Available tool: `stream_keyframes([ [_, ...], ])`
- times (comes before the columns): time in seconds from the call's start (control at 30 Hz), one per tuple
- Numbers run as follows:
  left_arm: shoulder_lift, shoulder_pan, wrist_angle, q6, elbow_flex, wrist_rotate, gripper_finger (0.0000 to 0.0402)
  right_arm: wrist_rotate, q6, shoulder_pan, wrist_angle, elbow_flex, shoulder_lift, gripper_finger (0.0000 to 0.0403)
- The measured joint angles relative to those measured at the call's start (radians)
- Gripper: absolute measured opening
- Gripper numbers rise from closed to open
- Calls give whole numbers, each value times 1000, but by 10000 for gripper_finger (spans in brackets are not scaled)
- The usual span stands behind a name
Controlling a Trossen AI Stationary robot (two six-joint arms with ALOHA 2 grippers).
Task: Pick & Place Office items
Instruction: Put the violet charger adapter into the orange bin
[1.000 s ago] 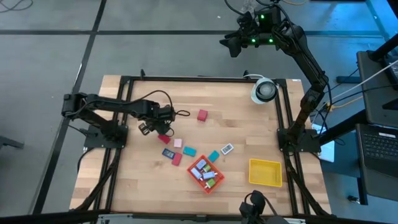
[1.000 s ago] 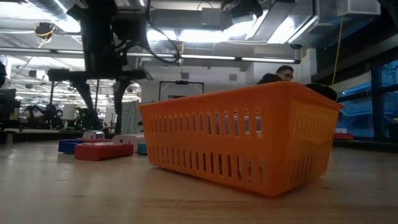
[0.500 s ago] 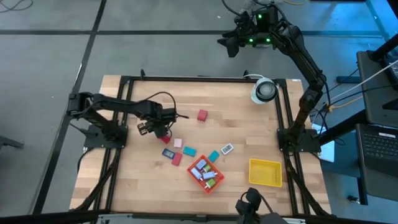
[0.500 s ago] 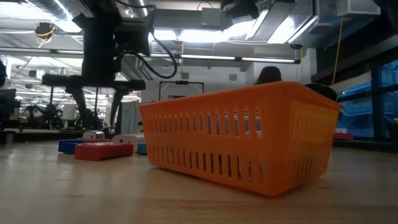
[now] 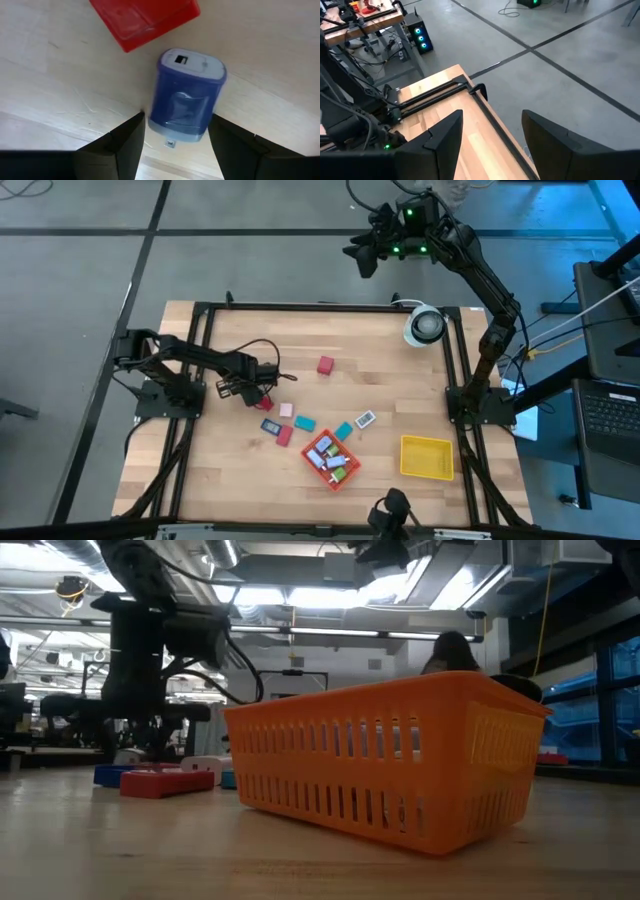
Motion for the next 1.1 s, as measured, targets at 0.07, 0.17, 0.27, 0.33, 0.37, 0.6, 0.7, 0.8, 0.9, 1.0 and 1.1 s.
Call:
stream_keyframes([
  [0.07, 1, -3, -1, -17, 10, 2, 214, 3, 0, 0, 2, 0, 0, 211],
  [0.17, 4, -14, -18, -81, 31, 15, 214, 3, 0, 0, 2, 0, 0, 211],
  [0.27, 6, -31, -47, -141, 62, 93, 214, 4, -4, 0, 2, 0, 0, 211],
  [0.33, 6, -43, -64, -157, 68, 111, 214, 4, -5, -1, 2, 0, 0, 211],
  [0.37, 6, -53, -67, -154, 68, 107, 214, 4, -7, -1, 2, 0, 0, 211],
  [0.6, 11, -114, -33, -192, 72, 146, 214, 4, -23, -1, -2, 0, 0, 211],
  [0.7, 25, -121, -29, -228, 74, 146, 212, 4, -23, -1, -2, 0, 0, 211],
  [0.8, 26, -118, -31, -244, 75, 147, 201, 4, -24, -1, -2, 0, 0, 211],
  [0.9, 26, -118, -34, -245, 75, 146, 178, 4, -25, 0, -3, 0, 0, 211],
  [1.0, 26, -116, -40, -241, 75, 146, 155, 4, -25, 4, -5, 0, 0, 211],
  [1.1, 26, -100, -50, -235, 75, 148, 146, 3, -25, 5, -7, 0, 0, 211],
])
